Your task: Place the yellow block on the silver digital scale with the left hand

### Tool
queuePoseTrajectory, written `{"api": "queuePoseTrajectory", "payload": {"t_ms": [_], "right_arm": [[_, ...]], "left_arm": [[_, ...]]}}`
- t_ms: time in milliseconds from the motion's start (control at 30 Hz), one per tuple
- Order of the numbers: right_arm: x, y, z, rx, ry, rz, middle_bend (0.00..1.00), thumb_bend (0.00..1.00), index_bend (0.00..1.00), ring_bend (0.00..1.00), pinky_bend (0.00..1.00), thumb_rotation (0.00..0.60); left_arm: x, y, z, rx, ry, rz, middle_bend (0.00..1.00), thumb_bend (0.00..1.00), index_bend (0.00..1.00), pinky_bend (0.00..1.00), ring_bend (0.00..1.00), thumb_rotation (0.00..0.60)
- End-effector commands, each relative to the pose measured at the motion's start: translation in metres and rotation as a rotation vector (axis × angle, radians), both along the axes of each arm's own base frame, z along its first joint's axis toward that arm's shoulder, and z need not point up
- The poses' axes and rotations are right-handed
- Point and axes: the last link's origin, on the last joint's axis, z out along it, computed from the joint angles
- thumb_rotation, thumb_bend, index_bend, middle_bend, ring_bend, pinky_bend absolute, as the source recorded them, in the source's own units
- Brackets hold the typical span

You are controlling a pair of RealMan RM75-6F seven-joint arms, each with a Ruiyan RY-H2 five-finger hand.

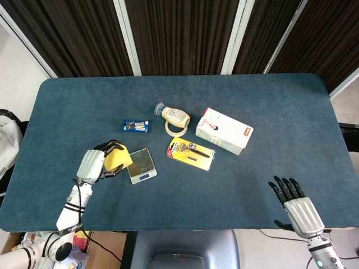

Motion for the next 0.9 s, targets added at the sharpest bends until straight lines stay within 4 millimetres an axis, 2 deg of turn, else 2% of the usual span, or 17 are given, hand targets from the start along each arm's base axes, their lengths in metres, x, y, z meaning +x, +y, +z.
{"api": "queuePoseTrajectory", "payload": {"t_ms": [33, 200, 367, 500, 567, 667, 800, 900], "right_arm": [[0.0, 0.0, 0.0, 0.0, 0.0, -0.001, 0.0, 0.14, 0.0, 0.0, 0.0, 0.6], [-0.001, -0.001, 0.002, 0.002, -0.002, -0.004, 0.0, 0.14, 0.0, 0.0, 0.0, 0.6], [-0.002, 0.0, 0.003, 0.001, -0.003, -0.005, 0.0, 0.14, 0.0, 0.0, 0.0, 0.6], [-0.002, 0.0, 0.003, -0.001, -0.003, -0.005, 0.0, 0.14, 0.0, 0.0, 0.0, 0.6], [-0.002, 0.0, 0.002, 0.0, 0.0, -0.006, 0.0, 0.14, 0.0, 0.0, 0.0, 0.6], [-0.002, 0.0, 0.0, 0.006, 0.004, -0.008, 0.0, 0.14, 0.0, 0.0, 0.0, 0.6], [-0.001, 0.0, 0.0, 0.01, 0.004, -0.006, 0.0, 0.14, 0.0, 0.0, 0.0, 0.6], [-0.002, 0.0, 0.001, 0.008, 0.004, -0.01, 0.0, 0.14, 0.0, 0.0, 0.0, 0.6]], "left_arm": [[0.027, 0.007, -0.02, -0.039, 0.029, -0.029, 0.86, 0.49, 0.7, 0.74, 0.96, 0.6], [0.03, 0.016, -0.039, -0.076, 0.092, 0.001, 0.83, 0.47, 0.67, 0.74, 0.95, 0.6], [0.022, 0.021, -0.043, -0.085, 0.131, 0.025, 0.74, 0.45, 0.6, 0.69, 0.88, 0.6], [0.016, 0.02, -0.045, -0.113, 0.15, 0.038, 0.7, 0.44, 0.55, 0.65, 0.84, 0.6], [0.014, 0.019, -0.048, -0.144, 0.151, 0.042, 0.62, 0.41, 0.51, 0.58, 0.74, 0.6], [0.017, 0.02, -0.05, -0.141, 0.129, 0.037, 0.48, 0.39, 0.46, 0.46, 0.52, 0.6], [0.017, 0.024, -0.057, -0.14, 0.131, 0.041, 0.37, 0.38, 0.39, 0.35, 0.33, 0.6], [0.016, 0.025, -0.059, -0.145, 0.132, 0.047, 0.23, 0.36, 0.22, 0.23, 0.14, 0.6]]}}
